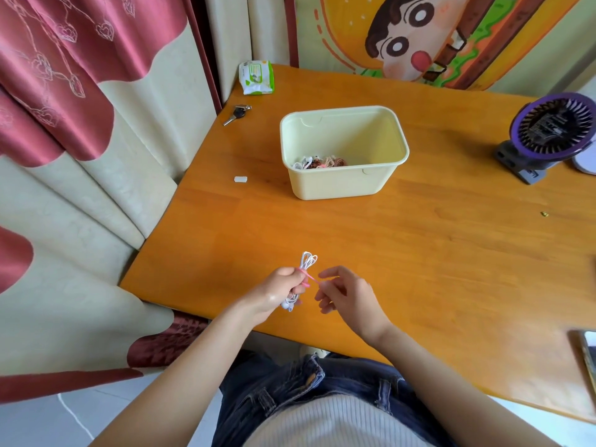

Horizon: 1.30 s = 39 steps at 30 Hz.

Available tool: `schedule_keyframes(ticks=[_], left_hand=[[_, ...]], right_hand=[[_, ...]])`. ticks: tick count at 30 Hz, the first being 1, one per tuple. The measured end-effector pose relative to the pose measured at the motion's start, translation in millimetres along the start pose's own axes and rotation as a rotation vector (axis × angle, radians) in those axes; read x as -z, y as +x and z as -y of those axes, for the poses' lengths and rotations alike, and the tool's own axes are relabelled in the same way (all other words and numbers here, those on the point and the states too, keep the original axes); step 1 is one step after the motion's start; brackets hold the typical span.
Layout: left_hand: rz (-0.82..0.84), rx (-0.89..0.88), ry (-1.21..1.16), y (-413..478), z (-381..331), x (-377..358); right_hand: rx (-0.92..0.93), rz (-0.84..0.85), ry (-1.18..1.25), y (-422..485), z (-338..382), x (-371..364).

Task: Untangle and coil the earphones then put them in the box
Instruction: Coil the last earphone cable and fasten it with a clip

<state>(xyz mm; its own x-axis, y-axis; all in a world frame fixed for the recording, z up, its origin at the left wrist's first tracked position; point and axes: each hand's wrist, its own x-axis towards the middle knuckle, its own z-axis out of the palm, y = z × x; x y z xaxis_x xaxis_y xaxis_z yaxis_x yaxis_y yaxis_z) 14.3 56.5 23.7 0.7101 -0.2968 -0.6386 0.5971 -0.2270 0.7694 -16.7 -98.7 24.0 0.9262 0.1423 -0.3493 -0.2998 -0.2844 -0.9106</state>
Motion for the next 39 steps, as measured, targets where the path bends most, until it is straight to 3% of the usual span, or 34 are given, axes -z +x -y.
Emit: schedule_keyframes(ticks=[4,9,12,14,17,20,25,29,35,39], left_hand=[[0.162,-0.049,0.072,-12.5,-5.1,-0.5],[0.18,-0.156,0.266,-23.4,-15.1,-6.1],[0.192,-0.146,0.258,-27.6,-15.8,-7.9],[0.171,-0.143,0.113,-28.3,-12.9,-11.3],[0.078,-0.128,-0.297,-23.0,-8.4,-17.4],[0.008,-0.095,-0.453,-17.4,-6.9,-22.6],[-0.046,-0.076,-0.362,-18.4,-3.0,-23.7],[-0.093,-0.108,-0.245,-19.2,0.2,-19.6],[-0.08,-0.113,-0.343,-22.9,-2.9,-15.9],[-0.036,-0.148,-0.319,-25.9,-4.6,-17.1]], right_hand=[[-0.15,0.108,0.256,-2.4,0.2,5.1],[-0.189,0.188,0.228,1.3,0.0,13.7],[-0.194,0.189,0.2,2.6,-1.6,16.4],[-0.16,0.134,0.232,2.2,0.5,14.8],[-0.088,-0.014,0.312,2.5,7.1,6.8],[-0.029,-0.127,0.287,4.2,7.4,0.2],[0.152,-0.17,-0.038,0.4,0.7,-2.1],[0.313,-0.096,-0.194,-3.0,-1.1,-5.3],[0.41,-0.083,-0.266,-8.5,3.4,-6.8],[0.321,-0.116,-0.138,-10.2,9.6,-4.0]])
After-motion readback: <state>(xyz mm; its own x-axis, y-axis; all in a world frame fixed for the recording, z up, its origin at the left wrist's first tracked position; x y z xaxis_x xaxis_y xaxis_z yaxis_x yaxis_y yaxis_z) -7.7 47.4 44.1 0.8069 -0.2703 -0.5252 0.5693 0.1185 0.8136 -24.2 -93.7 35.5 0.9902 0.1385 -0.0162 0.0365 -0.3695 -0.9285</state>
